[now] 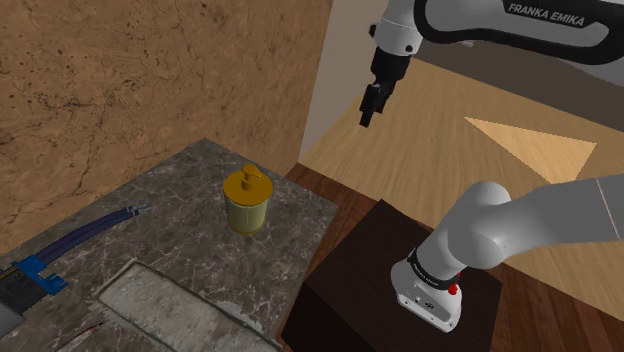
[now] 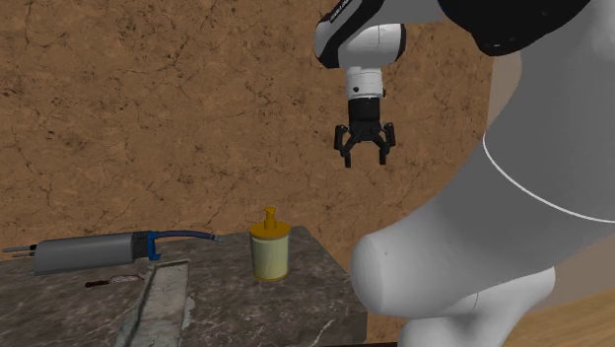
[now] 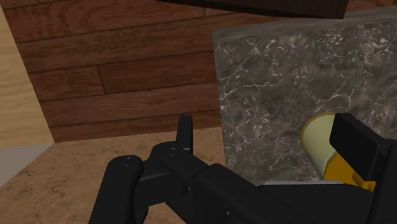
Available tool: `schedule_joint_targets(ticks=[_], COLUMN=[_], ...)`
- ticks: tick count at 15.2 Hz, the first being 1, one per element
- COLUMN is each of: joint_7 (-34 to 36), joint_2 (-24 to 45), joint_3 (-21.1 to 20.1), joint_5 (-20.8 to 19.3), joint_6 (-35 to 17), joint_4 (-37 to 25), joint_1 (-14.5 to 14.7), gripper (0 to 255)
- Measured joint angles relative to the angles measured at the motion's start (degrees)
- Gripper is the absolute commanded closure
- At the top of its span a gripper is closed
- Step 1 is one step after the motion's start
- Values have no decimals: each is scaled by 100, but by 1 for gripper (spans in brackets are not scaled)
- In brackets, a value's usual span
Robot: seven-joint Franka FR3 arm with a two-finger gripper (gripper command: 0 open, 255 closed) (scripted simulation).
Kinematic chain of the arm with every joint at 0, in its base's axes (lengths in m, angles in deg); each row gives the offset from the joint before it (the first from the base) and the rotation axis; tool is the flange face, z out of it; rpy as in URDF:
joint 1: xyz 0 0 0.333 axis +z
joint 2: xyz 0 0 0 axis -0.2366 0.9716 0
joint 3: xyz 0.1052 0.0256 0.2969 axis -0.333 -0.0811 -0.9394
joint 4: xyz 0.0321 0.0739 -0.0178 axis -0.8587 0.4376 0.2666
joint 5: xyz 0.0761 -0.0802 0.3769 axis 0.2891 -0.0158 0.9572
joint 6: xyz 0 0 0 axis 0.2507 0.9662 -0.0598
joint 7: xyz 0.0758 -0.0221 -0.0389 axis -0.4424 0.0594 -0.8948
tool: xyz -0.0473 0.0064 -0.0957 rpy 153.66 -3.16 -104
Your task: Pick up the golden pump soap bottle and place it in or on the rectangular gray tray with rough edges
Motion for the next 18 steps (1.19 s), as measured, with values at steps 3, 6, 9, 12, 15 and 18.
schedule_joint_targets(ticks=[3, 6, 9, 12, 15, 18], joint_7=[299, 551, 779, 1068, 1300, 1588], joint_2=[399, 800, 1257, 1710, 2293, 2841], joint_3=[-268, -495, -700, -946, -1131, -1337], joint_5=[179, 306, 385, 453, 436, 388], joint_6=[-324, -648, -947, -1283, -1513, -1727], joint_4=[-57, -135, -294, -409, -759, -1090], joint_1=[123, 224, 308, 416, 479, 576], gripper=[0, 0, 0, 0, 0, 0])
